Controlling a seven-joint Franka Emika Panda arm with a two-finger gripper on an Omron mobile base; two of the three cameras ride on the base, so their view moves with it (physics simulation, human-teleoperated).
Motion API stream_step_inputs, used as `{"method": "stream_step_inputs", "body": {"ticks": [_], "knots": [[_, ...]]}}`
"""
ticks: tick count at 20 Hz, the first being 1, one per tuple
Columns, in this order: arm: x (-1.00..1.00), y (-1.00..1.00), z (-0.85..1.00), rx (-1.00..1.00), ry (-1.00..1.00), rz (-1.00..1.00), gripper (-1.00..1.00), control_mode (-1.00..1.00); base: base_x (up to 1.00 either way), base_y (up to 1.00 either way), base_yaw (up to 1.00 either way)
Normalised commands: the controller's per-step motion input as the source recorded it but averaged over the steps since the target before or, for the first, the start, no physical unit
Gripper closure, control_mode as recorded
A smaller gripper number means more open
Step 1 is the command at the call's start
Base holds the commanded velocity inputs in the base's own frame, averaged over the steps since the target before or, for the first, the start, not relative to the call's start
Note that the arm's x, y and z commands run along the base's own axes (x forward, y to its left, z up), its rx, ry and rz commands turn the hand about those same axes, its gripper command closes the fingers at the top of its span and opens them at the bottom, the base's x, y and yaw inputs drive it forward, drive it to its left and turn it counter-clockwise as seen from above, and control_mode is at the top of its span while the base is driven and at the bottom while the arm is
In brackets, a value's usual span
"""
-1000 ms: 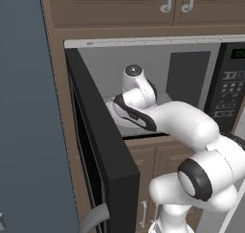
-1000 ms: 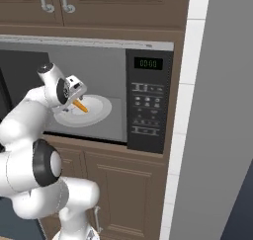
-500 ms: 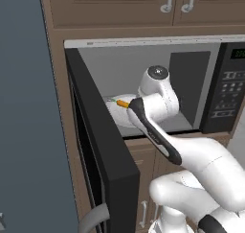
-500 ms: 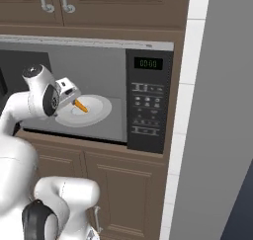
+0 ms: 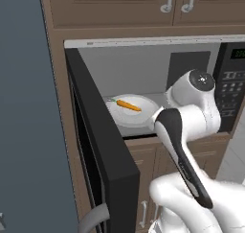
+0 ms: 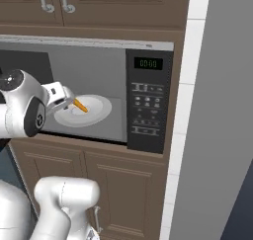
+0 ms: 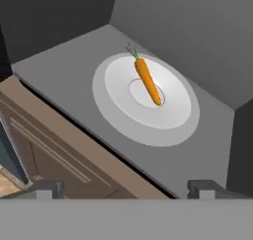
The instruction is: Pick the carrot from the counter and place it in the microwave.
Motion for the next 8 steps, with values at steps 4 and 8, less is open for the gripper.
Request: {"method": "stream_step_inputs", "body": {"ticks": [4,8], "knots": [[-1.00,-0.15,0.59,0.11,0.00,-0.10,-1.00,-1.00,0.00,0.00,0.00],[-1.00,-0.18,0.47,0.09,0.00,-0.11,-1.00,-1.00,0.00,0.00,0.00]]}}
